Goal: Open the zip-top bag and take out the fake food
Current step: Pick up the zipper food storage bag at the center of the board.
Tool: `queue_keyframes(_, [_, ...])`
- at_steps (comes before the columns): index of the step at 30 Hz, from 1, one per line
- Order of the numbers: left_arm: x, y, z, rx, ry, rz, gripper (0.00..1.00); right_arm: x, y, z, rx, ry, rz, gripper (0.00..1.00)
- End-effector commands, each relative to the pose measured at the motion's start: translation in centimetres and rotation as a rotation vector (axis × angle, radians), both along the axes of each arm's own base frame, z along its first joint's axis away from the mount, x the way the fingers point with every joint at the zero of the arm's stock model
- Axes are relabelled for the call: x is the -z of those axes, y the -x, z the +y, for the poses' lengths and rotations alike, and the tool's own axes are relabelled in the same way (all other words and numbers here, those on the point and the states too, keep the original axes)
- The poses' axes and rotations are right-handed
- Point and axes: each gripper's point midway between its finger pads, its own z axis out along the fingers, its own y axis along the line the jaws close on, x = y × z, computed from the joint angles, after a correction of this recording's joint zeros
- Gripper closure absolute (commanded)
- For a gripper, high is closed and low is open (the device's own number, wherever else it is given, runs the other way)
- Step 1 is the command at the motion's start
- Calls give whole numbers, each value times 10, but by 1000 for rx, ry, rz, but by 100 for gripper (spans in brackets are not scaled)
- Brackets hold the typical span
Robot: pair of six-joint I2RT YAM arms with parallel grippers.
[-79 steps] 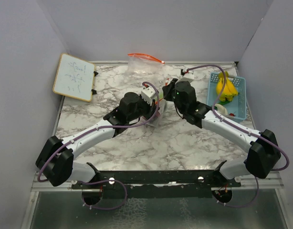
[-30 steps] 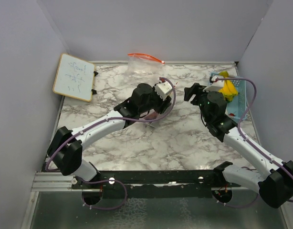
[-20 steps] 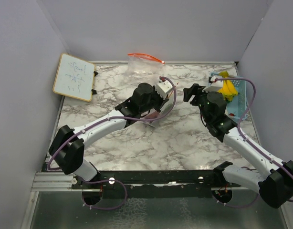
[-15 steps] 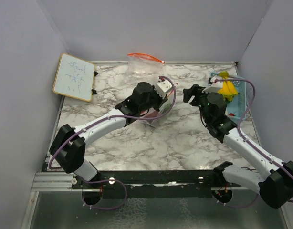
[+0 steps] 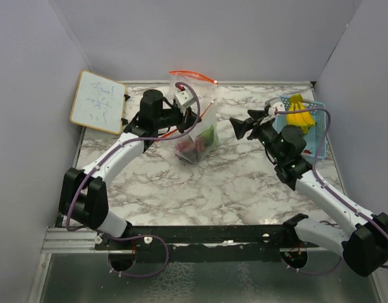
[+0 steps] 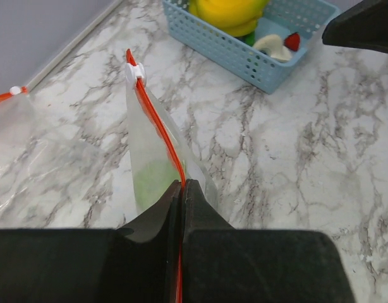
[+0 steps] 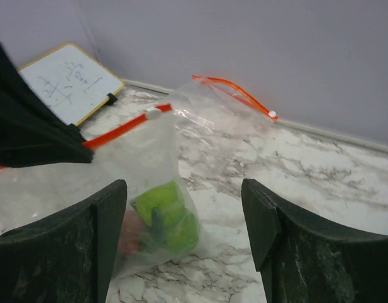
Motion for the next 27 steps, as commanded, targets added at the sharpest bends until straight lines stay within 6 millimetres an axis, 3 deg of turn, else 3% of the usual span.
queue_keyframes(1, [-27,9,-14,292,60,-36,100,-22,12,35,-257,128,-217,24])
queue_keyframes(6, [-57,7,-5,461,163,-41,100,-20,-3,71,-532,200,-185,17])
queue_keyframes(8, [-68,7,-4,507,189,-47,100,-14,-2,75,-619,203,-132,17])
queue_keyframes(11, [-67,22,-2,587,195,-38,100,-12,4,68,-592,174,-144,18])
queue_keyframes(15, [-56,44,8,614,186,-75,100,-16,26,67,-644,131,-189,18])
queue_keyframes(20, [-64,79,11,718,199,-60,100,-9,67,77,-839,104,-179,18])
queue_keyframes(23, [-68,94,5,727,196,-97,100,-5,80,74,-858,88,-162,19])
queue_keyframes(27, [-66,102,6,707,194,-107,100,2,88,71,-859,99,-171,30])
